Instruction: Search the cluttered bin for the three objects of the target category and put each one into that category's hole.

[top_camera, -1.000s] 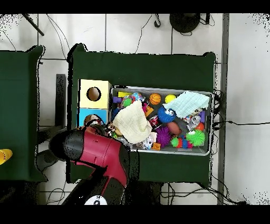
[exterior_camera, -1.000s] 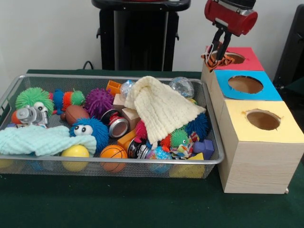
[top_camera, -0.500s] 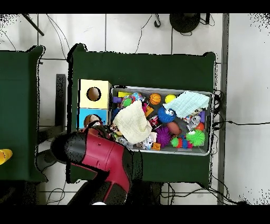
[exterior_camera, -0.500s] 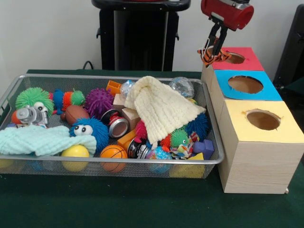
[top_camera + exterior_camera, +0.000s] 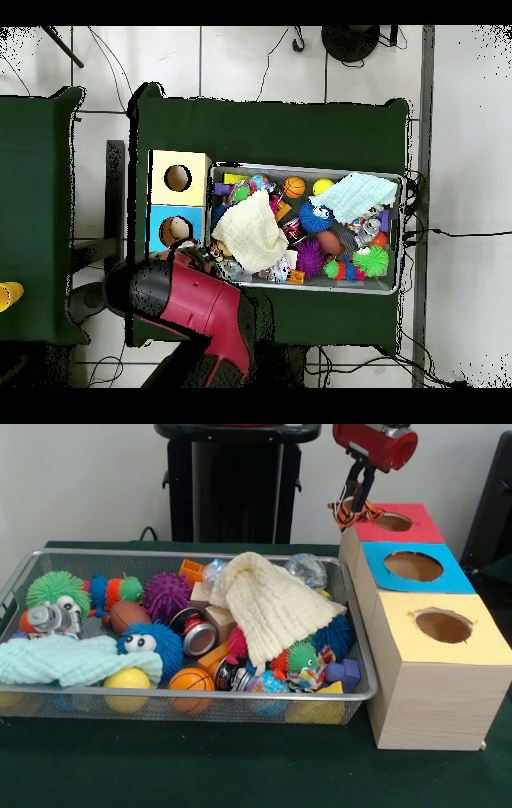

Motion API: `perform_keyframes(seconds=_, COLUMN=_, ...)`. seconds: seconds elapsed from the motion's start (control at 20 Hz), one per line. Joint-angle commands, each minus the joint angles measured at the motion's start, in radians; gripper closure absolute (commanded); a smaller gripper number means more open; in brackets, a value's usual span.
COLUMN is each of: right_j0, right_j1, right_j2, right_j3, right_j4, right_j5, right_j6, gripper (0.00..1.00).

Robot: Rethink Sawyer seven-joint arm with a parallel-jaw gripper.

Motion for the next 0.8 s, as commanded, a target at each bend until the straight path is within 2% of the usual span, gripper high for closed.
perform_keyframes(seconds=0.05, right_j0=-0.014, right_j1=-0.016, right_j2=0.184, right_j3=0.124, right_j4=0.079, right_j5=0.003, right_j6=0.195, gripper=1.00)
perform_keyframes(seconds=0.35, right_j0=-0.020, right_j1=-0.052, right_j2=0.218, right_j3=0.161, right_j4=0.109, right_j5=0.012, right_j6=0.172, gripper=1.00)
perform_keyframes(seconds=0.65, right_j0=0.001, right_j1=-0.038, right_j2=0.233, right_j3=0.161, right_j4=0.128, right_j5=-0.003, right_j6=0.207, gripper=1.00)
perform_keyframes(seconds=0.8, right_j0=0.018, right_j1=-0.034, right_j2=0.258, right_j3=0.182, right_j4=0.161, right_j5=-0.037, right_j6=0.233, gripper=1.00)
